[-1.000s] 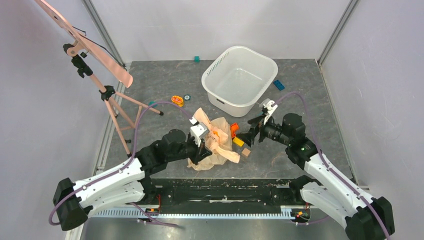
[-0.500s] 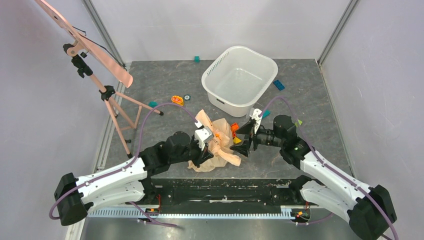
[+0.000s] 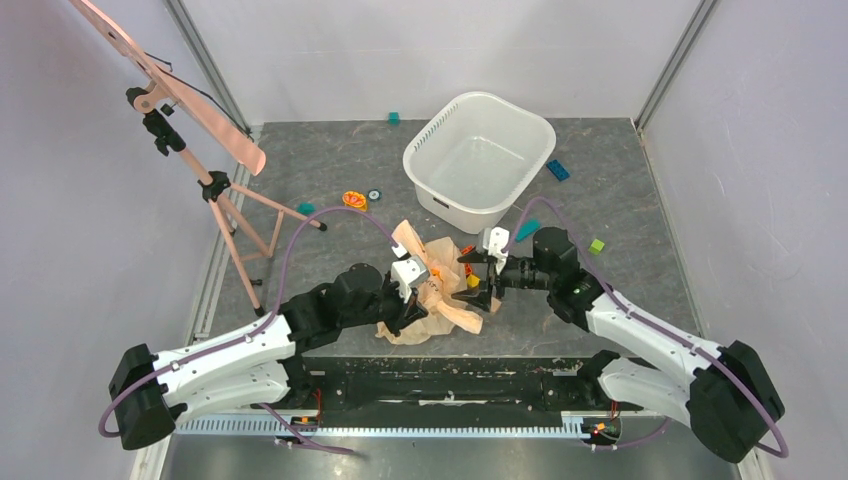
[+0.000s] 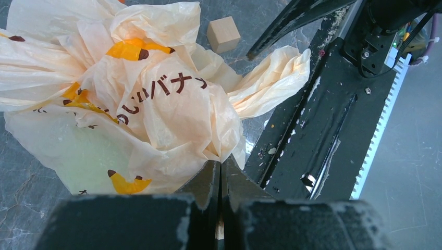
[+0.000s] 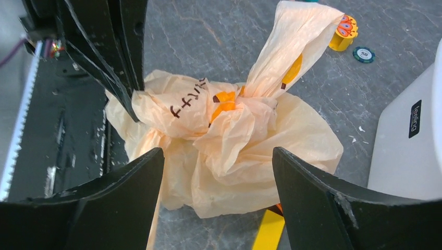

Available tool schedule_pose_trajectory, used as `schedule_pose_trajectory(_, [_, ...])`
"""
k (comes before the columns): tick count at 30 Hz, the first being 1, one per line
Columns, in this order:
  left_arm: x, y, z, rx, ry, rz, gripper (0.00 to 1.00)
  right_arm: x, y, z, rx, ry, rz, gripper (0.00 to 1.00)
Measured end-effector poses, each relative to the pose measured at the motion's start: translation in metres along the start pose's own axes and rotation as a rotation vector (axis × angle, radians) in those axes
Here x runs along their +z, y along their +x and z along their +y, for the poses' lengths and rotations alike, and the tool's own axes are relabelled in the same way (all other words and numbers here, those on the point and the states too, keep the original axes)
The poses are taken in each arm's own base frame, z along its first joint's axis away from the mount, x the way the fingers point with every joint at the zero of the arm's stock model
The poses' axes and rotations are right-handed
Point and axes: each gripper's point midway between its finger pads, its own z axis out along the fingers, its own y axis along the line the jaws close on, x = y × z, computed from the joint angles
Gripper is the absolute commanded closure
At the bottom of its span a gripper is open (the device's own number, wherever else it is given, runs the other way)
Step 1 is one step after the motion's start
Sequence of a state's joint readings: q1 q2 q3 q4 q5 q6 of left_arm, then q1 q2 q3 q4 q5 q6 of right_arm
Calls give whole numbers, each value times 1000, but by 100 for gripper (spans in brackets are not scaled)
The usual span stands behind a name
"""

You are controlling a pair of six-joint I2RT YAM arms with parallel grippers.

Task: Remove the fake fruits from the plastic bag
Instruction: Move the plastic bag to the center of the board, then untie the plastic bag at the center of the board.

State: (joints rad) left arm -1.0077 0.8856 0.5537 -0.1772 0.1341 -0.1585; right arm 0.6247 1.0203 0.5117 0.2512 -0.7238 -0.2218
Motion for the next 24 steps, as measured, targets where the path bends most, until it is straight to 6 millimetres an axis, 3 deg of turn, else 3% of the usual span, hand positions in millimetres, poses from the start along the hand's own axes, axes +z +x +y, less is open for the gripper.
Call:
schedule_pose_trajectory(9, [0, 0, 0, 4, 1, 0, 98, 17, 17, -14, -76, -59, 101, 26])
schedule_pose_trajectory(13, [0, 1, 0, 5, 2, 2, 98, 20, 19, -14, -93, -88, 111, 33])
schedule_pose_trajectory(18, [0, 1, 0, 5, 2, 4, 98, 24, 25, -10, -86, -129, 120, 54])
schedule_pose_trajectory(21, [0, 3, 0, 5, 1, 6, 98, 25, 27, -6, -79, -153, 120, 82])
schedule_pose_trajectory(24, [-1, 3, 0, 5, -4, 4, 98, 25, 27, -5, -67, -155, 120, 100])
